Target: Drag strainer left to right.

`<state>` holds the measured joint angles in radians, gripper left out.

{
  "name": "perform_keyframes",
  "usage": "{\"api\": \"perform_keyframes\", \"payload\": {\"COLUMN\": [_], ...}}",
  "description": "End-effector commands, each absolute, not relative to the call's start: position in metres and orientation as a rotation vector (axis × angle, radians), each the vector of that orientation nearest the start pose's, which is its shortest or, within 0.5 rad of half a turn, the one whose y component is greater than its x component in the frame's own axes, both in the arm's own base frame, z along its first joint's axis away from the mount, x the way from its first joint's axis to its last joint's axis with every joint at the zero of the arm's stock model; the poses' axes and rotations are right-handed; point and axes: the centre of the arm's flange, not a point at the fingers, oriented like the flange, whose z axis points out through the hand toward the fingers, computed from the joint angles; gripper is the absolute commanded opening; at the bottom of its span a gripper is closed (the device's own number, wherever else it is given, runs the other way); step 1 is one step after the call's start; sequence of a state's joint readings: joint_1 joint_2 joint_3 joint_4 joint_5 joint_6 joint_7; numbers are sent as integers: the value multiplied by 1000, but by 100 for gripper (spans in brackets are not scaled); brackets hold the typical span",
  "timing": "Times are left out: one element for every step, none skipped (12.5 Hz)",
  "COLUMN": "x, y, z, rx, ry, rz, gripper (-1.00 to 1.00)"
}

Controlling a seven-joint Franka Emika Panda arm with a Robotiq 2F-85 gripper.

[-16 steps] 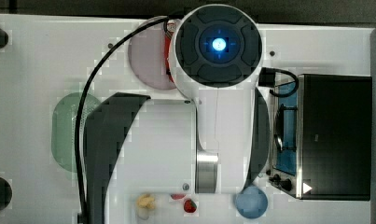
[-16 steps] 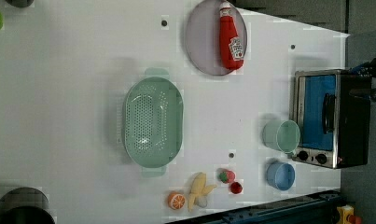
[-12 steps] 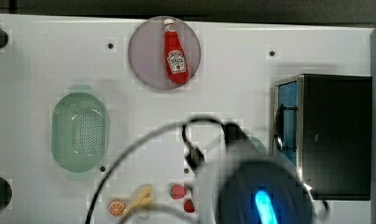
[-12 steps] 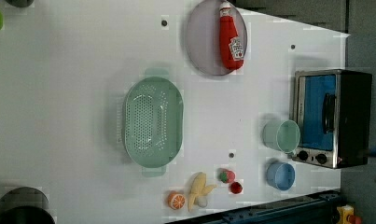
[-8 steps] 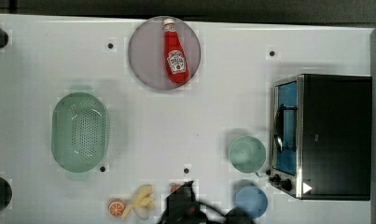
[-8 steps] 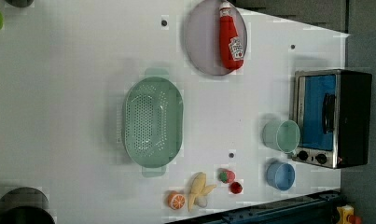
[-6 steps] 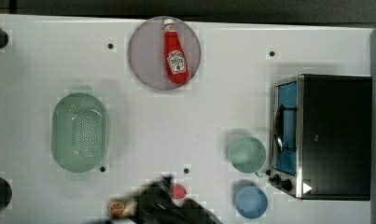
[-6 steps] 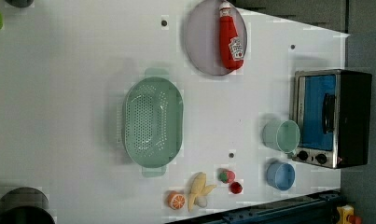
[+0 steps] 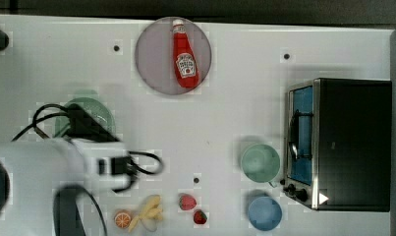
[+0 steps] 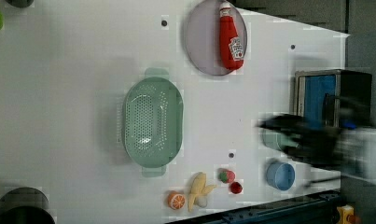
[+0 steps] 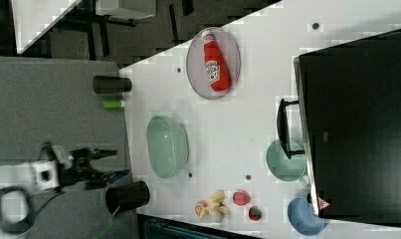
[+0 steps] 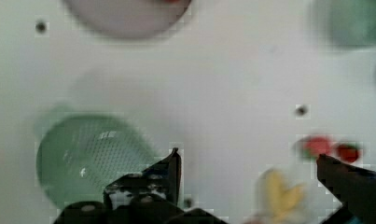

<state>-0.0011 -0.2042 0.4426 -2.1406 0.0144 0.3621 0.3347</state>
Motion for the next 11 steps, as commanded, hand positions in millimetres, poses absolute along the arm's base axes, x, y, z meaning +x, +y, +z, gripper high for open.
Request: {"api": "perform_keyframes", "payload": {"x": [431, 435, 438, 441, 444, 447, 450, 452, 453, 454, 455], "y": [270, 284, 297, 307, 313, 317, 319, 319, 319, 320, 322], "z": [440, 416, 394, 373, 353, 335, 317, 300, 283, 267, 252], "rx": [-2866, -2809, -2749, -2680, -2614, -2558, -2514, -2477, -2444, -2414, -2381], "ry": [1394, 1469, 1539, 1620, 1703, 1777, 1841, 1901, 1952, 1993, 2023], "rz": [-54, -21, 11, 49, 88, 122, 147, 172, 190, 204, 210], "gripper": [100, 100, 100, 100, 100, 100, 100, 100, 100, 100, 100]}}
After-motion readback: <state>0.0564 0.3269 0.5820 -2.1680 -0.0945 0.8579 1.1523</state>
